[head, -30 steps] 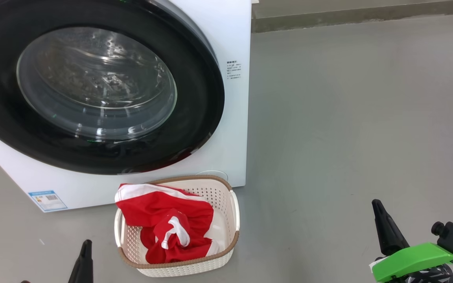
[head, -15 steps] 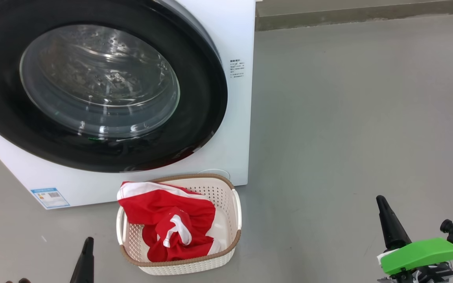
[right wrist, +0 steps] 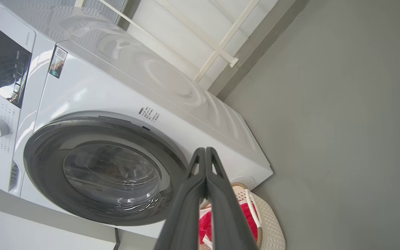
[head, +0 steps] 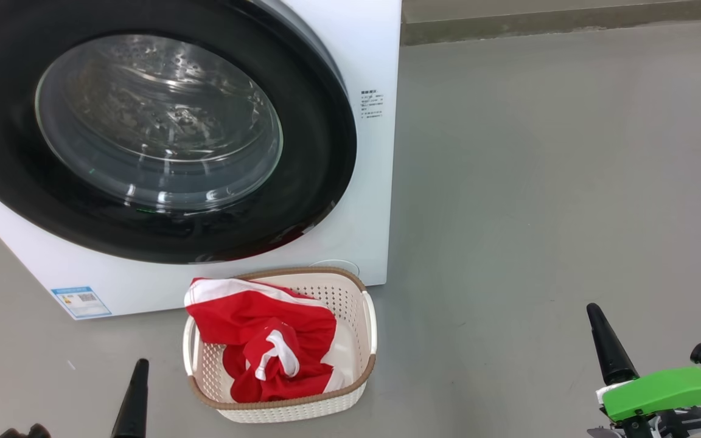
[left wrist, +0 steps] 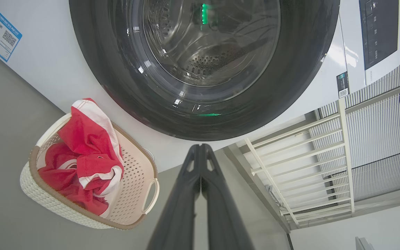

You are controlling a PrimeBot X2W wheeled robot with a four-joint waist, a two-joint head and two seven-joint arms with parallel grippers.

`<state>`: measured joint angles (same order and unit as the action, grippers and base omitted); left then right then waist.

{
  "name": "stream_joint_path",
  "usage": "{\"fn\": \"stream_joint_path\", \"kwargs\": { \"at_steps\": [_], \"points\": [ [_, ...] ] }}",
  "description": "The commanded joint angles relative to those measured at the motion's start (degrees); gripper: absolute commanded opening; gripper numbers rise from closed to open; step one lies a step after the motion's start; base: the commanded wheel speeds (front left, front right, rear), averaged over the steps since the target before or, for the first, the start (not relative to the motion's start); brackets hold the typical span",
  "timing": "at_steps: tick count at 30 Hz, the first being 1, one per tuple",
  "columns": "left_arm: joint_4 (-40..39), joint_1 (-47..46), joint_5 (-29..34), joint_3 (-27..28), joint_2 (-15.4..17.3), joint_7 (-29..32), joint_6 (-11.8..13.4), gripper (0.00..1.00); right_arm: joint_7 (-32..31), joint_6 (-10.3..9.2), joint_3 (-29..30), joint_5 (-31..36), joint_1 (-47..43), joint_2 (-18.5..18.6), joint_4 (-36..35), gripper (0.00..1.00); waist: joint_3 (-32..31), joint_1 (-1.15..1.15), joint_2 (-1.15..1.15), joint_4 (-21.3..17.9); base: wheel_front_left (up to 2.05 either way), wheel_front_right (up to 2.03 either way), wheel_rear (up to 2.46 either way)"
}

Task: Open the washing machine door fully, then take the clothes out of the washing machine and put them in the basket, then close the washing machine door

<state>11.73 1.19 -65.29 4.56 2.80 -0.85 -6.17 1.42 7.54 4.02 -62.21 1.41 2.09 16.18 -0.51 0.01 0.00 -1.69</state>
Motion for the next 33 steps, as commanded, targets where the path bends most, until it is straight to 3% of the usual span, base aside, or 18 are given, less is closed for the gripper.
{"fn": "stream_joint_path", "kwargs": {
  "at_steps": [1,33],
  "points": [
    [-1.02,-2.82,-1.51,1.38,0.48,0.42,-0.73,0.0,-0.39,-0.03,-0.38,-2.31,3.16,0.87,-1.81,0.0,0.02,-0.01,0.0,0.06,0.0,0.0,0.0],
    [1.45,-6.18,-20.15,1.82,0.19,5.52,-1.16,0.0,-5.68,-0.05,1.44,-22.88,4.32,1.04,-2.08,0.0,0.51,-0.01,0.0,1.26,0.0,0.0,0.0]
  ]
}}
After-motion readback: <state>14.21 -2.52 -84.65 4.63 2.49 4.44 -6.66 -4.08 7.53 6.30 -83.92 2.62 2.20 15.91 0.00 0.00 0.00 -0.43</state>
